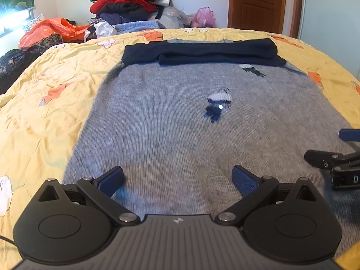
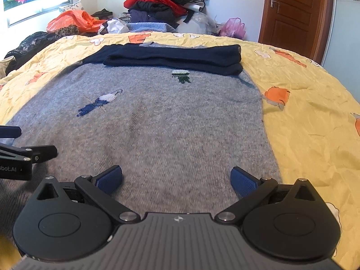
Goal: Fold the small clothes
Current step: 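Move both tools back over the sweater hem, then roll both tools and close both grippers on the grey sweater hem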
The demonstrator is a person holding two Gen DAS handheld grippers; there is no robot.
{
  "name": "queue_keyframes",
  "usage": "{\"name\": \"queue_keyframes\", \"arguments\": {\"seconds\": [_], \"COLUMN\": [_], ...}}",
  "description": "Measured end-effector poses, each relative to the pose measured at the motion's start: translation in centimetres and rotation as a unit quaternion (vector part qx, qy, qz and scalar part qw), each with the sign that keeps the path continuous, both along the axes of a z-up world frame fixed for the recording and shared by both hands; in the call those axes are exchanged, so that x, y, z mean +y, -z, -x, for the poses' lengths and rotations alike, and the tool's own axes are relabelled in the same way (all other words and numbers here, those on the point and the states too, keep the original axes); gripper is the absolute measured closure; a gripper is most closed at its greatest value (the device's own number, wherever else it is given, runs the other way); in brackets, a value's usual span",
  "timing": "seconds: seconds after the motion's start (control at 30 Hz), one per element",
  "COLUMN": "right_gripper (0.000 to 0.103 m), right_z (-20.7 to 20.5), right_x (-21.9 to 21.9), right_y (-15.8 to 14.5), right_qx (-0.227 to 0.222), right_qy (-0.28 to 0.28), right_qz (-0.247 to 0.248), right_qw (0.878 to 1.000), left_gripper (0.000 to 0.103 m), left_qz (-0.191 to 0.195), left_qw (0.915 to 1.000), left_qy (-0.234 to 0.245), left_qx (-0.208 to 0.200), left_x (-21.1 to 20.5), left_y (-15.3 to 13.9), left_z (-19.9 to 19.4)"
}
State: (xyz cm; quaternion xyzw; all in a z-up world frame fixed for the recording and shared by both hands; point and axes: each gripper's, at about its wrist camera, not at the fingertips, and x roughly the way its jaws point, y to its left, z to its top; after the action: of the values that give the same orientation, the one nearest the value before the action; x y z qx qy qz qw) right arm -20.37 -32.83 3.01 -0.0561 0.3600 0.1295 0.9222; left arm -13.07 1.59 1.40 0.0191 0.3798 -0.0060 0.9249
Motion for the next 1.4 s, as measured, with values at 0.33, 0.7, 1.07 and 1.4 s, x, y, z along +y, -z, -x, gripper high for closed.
{"name": "queue_keyframes", "arguments": {"seconds": [0.33,0.7,1.07,1.4], "right_gripper": [0.001,0.001,0.004,0.012], "right_z": [1.2,3.5,3.3,1.4], "right_x": [-0.2,-0.7,-13.6,-16.3], "right_y": [-0.2,-0.7,-3.2,-0.5], "right_qx": [0.001,0.012,0.094,0.195], "right_qy": [-0.011,-0.037,0.037,0.02], "right_qz": [0.007,0.015,-0.2,-0.346], "right_qw": [1.0,0.999,0.975,0.918], "left_gripper": [0.0,0.0,0.0,0.0], "left_qz": [0.0,0.009,0.219,0.507], "left_qw": [0.9999,0.9998,0.9721,0.8585], "left_qy": [0.006,0.004,-0.076,0.006], "left_qx": [0.01,0.017,0.034,0.077], "left_x": [0.2,1.6,14.0,17.4], "left_y": [-0.2,-0.7,-1.2,1.4], "left_z": [1.8,3.6,5.3,3.8]}}
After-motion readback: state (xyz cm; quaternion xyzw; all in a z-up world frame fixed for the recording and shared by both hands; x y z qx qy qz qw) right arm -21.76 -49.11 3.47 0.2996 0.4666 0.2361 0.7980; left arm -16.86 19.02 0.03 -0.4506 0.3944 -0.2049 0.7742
